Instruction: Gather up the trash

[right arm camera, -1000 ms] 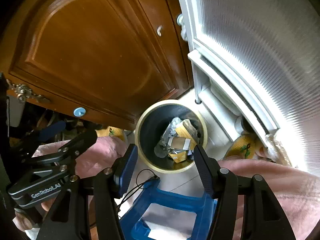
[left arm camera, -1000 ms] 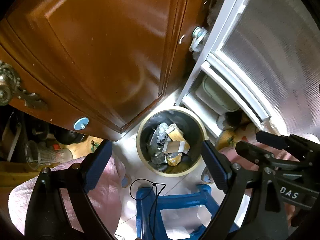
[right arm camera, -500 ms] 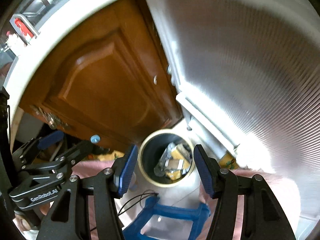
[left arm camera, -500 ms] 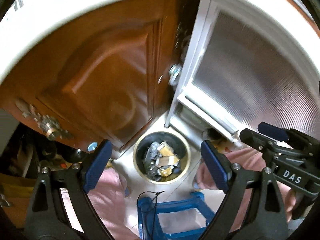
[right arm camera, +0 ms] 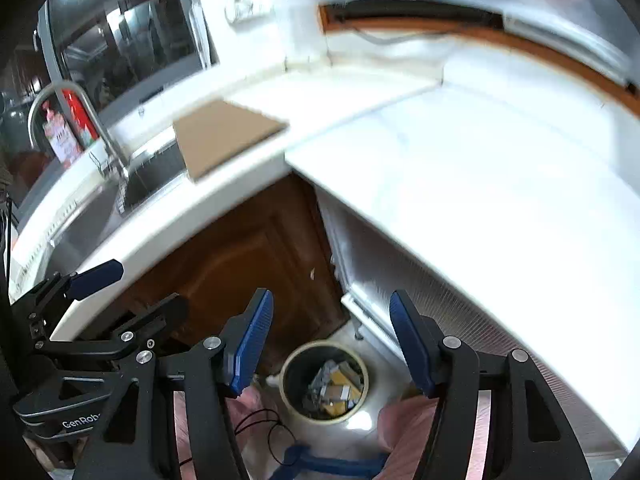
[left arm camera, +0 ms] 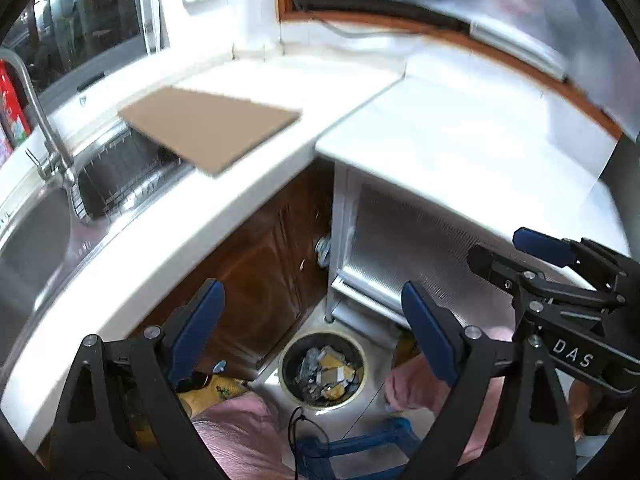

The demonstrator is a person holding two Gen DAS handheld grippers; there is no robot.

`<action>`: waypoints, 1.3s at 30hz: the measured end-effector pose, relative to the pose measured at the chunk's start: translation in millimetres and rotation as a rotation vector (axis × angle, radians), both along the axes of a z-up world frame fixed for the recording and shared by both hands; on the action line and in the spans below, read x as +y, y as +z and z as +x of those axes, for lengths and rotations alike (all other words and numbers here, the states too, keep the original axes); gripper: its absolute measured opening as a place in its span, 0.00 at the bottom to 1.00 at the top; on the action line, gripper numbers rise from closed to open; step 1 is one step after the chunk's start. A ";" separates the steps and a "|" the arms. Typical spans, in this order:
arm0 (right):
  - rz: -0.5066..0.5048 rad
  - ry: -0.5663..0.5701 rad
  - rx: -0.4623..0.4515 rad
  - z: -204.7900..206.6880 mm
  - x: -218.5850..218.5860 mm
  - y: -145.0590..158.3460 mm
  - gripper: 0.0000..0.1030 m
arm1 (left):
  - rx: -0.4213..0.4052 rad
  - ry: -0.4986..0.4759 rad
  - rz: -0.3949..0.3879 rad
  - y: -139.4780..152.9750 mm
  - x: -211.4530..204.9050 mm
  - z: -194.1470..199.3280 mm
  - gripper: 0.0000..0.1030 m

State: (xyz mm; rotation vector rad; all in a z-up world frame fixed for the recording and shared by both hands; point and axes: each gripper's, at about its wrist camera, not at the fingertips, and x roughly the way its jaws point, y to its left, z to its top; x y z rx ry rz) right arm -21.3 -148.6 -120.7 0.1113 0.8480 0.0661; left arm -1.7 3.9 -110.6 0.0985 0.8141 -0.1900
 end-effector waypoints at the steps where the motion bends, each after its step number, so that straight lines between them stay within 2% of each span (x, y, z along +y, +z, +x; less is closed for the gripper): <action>1: 0.005 -0.009 -0.011 -2.7 -0.7 11.0 0.61 | -0.018 -0.006 -0.007 10.6 -0.5 -1.4 0.86; 8: 0.017 -0.080 -0.094 -25.9 -6.1 89.7 0.66 | -0.119 -0.028 -0.049 75.5 -0.8 -15.8 0.87; 12: 0.006 -0.116 -0.136 -38.8 -8.1 112.3 0.76 | -0.142 -0.006 -0.056 96.9 0.5 -25.3 0.87; 14: 0.001 -0.124 -0.146 -45.3 -8.6 122.1 0.76 | -0.139 0.006 -0.056 102.1 1.8 -27.4 0.88; 23: -0.017 -0.123 -0.155 -50.1 2.1 125.2 0.76 | -0.123 0.046 -0.060 107.6 8.1 -31.0 0.88; 39: -0.033 -0.090 -0.167 -51.5 13.6 121.7 0.76 | -0.087 0.092 -0.041 97.4 12.8 -24.2 0.88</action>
